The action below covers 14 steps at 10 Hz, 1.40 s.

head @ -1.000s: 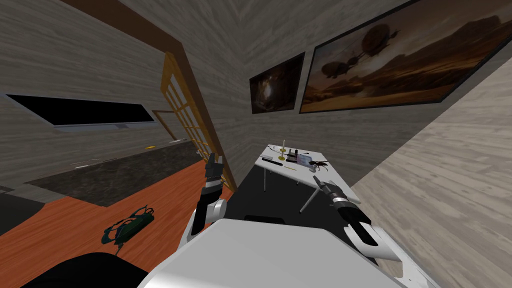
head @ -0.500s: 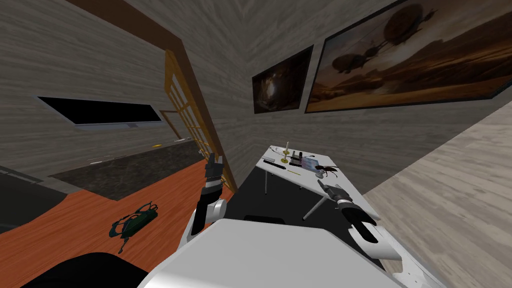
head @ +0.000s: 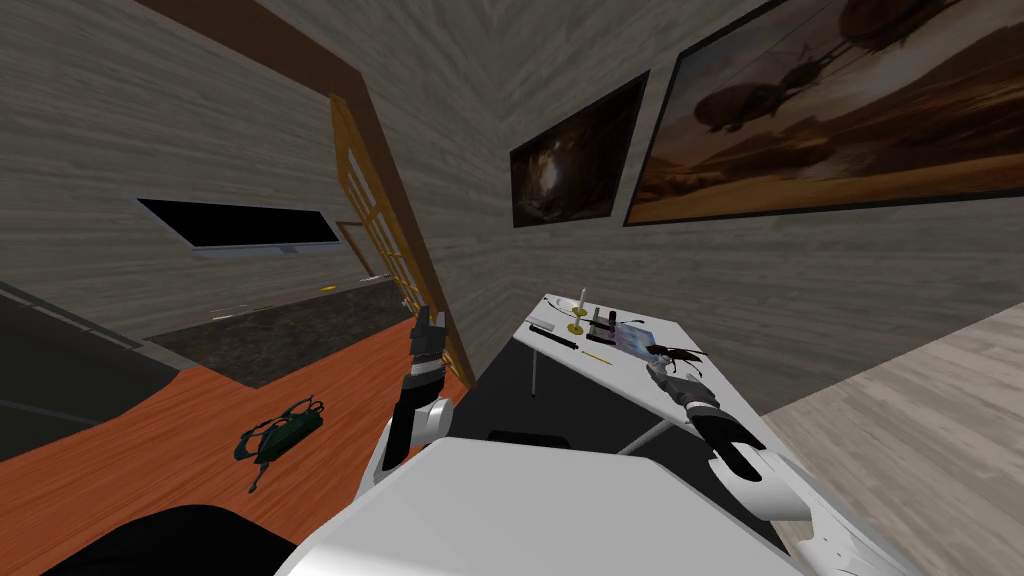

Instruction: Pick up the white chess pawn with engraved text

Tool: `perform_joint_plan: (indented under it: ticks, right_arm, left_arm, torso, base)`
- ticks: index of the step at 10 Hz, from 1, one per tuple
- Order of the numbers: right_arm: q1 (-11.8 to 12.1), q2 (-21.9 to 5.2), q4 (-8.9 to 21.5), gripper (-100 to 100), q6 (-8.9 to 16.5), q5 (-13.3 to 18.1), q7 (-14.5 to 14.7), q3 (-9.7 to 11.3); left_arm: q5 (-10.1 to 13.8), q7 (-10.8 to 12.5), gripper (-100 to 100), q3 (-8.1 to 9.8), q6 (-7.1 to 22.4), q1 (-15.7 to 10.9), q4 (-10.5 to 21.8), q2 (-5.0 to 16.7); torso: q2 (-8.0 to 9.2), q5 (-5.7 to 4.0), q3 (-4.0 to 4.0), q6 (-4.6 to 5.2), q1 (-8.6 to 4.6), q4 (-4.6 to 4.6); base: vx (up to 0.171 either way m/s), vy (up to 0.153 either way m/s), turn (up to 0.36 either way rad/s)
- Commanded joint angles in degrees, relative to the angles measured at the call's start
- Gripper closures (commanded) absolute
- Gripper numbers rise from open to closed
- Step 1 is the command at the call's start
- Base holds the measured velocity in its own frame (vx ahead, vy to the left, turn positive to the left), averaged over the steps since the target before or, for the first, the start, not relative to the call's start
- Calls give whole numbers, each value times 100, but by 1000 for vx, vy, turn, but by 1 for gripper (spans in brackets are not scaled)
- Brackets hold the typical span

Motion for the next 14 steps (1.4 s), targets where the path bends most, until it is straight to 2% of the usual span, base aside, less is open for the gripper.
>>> perform_joint_plan:
  ticks: [1, 2, 3, 4, 8, 9, 10, 14]
  right_arm:
    - [0, 0, 0, -100, 0, 0, 0, 0]
    - [-12, -5, 16, 0, 9, 4, 22, -3]
    - [-12, -5, 14, -100, 8, 4, 20, -2]
    - [-12, -5, 14, 100, 8, 4, 20, -2]
    - [-12, -5, 14, 100, 8, 4, 20, -2]
    - [-12, -5, 14, 0, 8, 4, 20, -2]
    - [113, -153, -12, -100, -63, 79, 188, -119]
    - [408, -533, -87, -100, -252, 258, 566, -370]
  left_arm:
    - [0, 0, 0, 0, 0, 0, 0, 0]
    - [0, 0, 0, 0, 0, 0, 0, 0]
    - [0, 0, 0, 0, 0, -1, 0, 0]
    - [0, 0, 0, 0, 0, -1, 0, -1]
    - [0, 0, 0, -1, 0, -1, 0, -1]
    - [0, 0, 0, -1, 0, -1, 0, -1]
    - [0, 0, 0, -1, 0, -1, 0, -1]
    - [0, 0, 0, -1, 0, -2, 0, -1]
  torso:
    - [0, 0, 0, 0, 0, 0]
    - [18, 1, 9, 3, 9, 2]
    - [37, 3, 20, 3, 14, 7]
    - [44, 4, 25, 3, 17, 9]
    - [50, 4, 28, 3, 18, 10]
    - [51, 4, 28, 3, 18, 10]
    - [51, 4, 28, 3, 18, 10]
    - [84, 9, 47, 5, 40, 17]
  base:
    - [65, -17, 18]
    - [11, -4, -1]
    - [6, -2, 1]
    - [0, 0, 0]
    - [0, 0, 0]
    - [0, 0, 0]
    - [-40, 34, -23]
    - [-77, 56, -3]
